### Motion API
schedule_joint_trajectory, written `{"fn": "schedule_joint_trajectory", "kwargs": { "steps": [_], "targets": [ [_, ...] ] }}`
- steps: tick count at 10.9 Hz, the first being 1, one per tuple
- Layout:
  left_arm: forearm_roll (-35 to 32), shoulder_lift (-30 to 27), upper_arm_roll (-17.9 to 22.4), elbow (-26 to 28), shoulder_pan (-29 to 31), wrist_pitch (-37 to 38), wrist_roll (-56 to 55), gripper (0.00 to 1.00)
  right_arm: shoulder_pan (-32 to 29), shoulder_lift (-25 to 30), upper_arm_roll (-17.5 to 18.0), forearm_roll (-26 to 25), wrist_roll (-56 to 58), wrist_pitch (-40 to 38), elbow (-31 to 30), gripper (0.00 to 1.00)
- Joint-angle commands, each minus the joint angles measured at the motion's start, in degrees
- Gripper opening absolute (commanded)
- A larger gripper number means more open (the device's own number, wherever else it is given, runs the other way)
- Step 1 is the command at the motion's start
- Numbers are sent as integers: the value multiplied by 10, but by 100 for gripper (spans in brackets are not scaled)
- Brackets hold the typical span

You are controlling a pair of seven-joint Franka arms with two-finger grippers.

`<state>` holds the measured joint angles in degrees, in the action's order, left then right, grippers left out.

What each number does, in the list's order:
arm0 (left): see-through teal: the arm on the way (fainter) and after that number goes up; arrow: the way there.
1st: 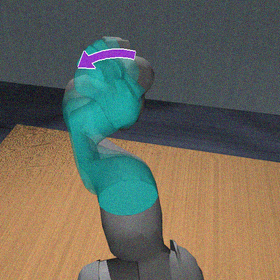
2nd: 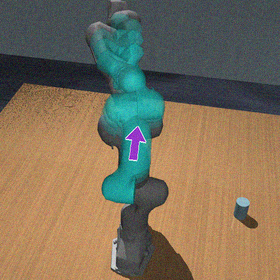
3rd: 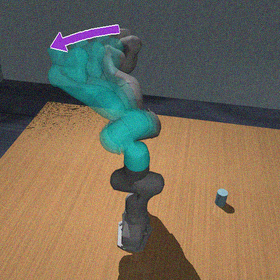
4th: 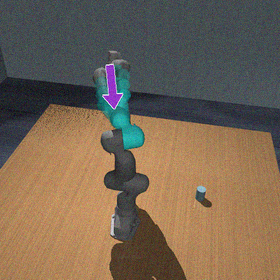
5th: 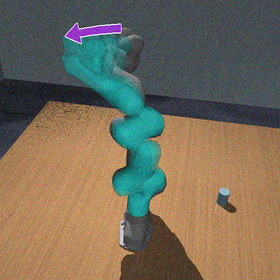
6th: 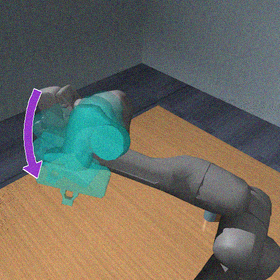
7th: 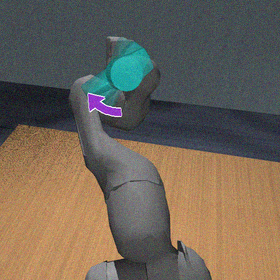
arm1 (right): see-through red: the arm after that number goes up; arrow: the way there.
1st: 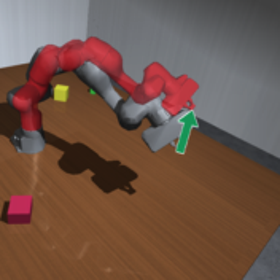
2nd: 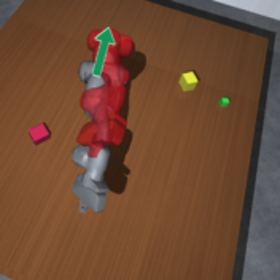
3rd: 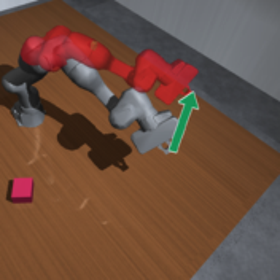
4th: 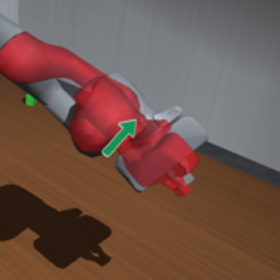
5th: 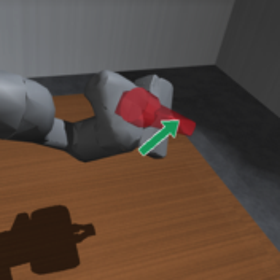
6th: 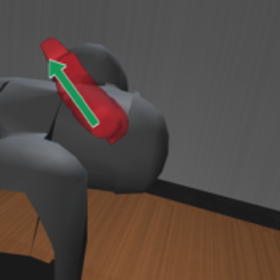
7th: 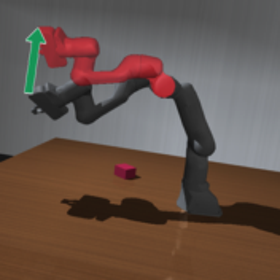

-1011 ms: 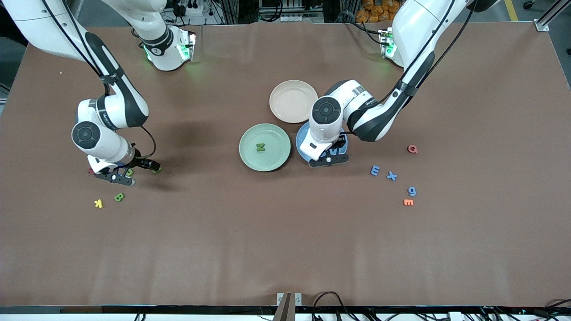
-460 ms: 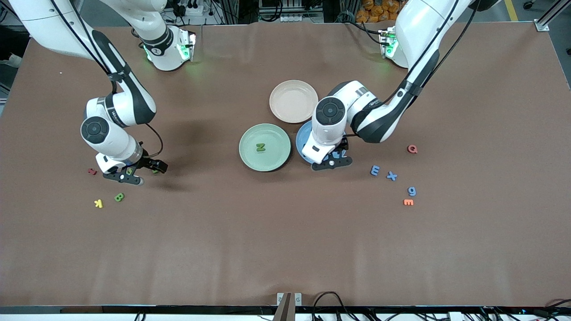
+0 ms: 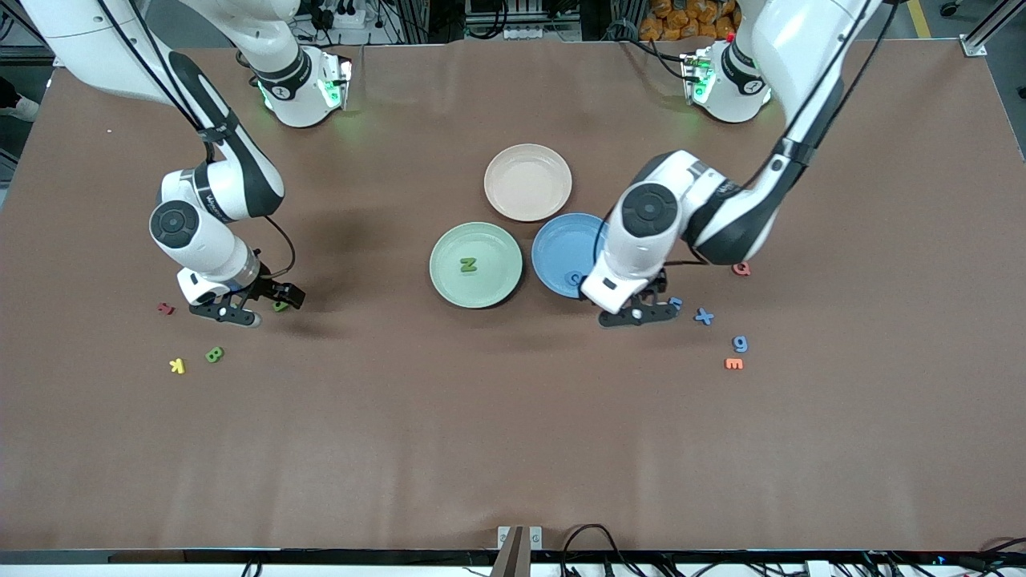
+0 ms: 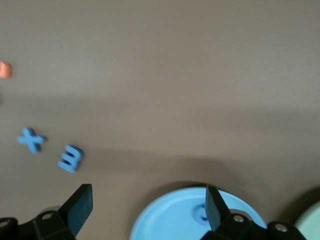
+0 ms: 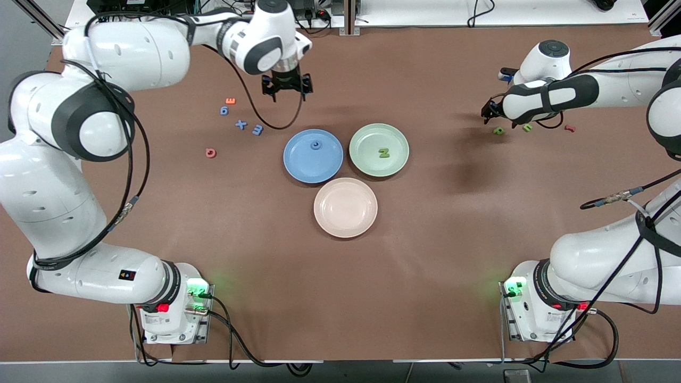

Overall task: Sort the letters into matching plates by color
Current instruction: 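Grasp the green P with the right gripper while the left gripper nears the 3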

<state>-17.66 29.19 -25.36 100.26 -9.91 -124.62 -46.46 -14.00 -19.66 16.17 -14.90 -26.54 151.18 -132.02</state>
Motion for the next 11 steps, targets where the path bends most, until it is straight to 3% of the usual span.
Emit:
{"fn": "schedule_joint_trajectory", "kwargs": {
  "steps": [1, 3, 6, 9, 11],
  "targets": [
    [-13, -24, -7, 27, 46, 2, 84, 100, -6, -7, 3, 8, 3, 40, -21, 100],
    [-11, -30, -20, 41, 93, -5, 130, 100, -9, -16, 3, 8, 3, 48, -23, 100],
    [-8, -28, -107, 92, 217, -69, 136, 100, -14, -20, 3, 1, 4, 49, -25, 100],
    [-12, -46, -114, 137, 228, -98, 138, 100, -26, -25, 2, -19, 4, 55, -24, 100],
    [-14, -60, -114, 199, 234, -181, 138, 100, -30, -30, 2, -21, 4, 62, -21, 100]
  ]
}}
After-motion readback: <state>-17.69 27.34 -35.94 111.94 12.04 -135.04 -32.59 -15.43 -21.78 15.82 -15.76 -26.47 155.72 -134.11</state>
